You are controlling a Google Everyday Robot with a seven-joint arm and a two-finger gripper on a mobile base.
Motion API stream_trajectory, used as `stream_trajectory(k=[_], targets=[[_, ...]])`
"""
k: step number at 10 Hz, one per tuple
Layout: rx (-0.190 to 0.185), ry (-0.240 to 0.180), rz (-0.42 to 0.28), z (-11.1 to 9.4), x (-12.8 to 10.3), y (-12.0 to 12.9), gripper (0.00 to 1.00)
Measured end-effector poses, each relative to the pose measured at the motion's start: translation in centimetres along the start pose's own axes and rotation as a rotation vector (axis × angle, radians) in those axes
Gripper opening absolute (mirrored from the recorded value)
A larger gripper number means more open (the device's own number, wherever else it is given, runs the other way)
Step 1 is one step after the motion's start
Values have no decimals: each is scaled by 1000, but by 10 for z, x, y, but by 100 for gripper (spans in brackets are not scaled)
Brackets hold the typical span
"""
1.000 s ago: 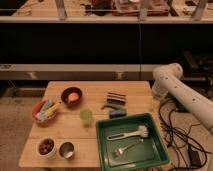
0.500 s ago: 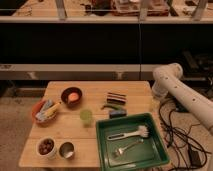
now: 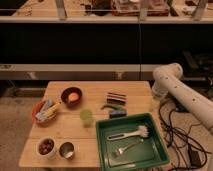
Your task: Place pepper in plastic cup
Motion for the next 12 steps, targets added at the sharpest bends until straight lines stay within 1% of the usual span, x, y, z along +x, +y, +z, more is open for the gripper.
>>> stream_trajectory(k=[5,6,8,9,10,11,12], targets=[[0,0,0,0,0,0,80],[0,-1,-13,-1,-2,2,80],[11,-15,-112,-11,-19,18,80],[14,-28,-168,-18,-33,30,80],[11,-44,-209,-24,-47,42,80],[7,-75,-300,-37,-78,67,80],[5,-89,-348,-46,-93,80,80]])
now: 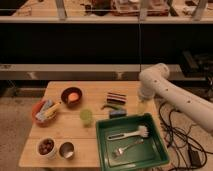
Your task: Place pepper in plastic cup
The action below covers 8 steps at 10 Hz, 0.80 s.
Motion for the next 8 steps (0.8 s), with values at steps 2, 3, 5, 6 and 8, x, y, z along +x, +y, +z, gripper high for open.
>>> stream_trajectory(k=[2,3,5,6,8], targets=[[-7,-36,-101,-15,-42,16,80],[-23,-65,-169,-24,-72,26,80],[-59,-118,-268,-35,-118,39,68],[-74,-149,-319,-39,-139,44,57],[-81,-182,-368,-42,-158,43,50]])
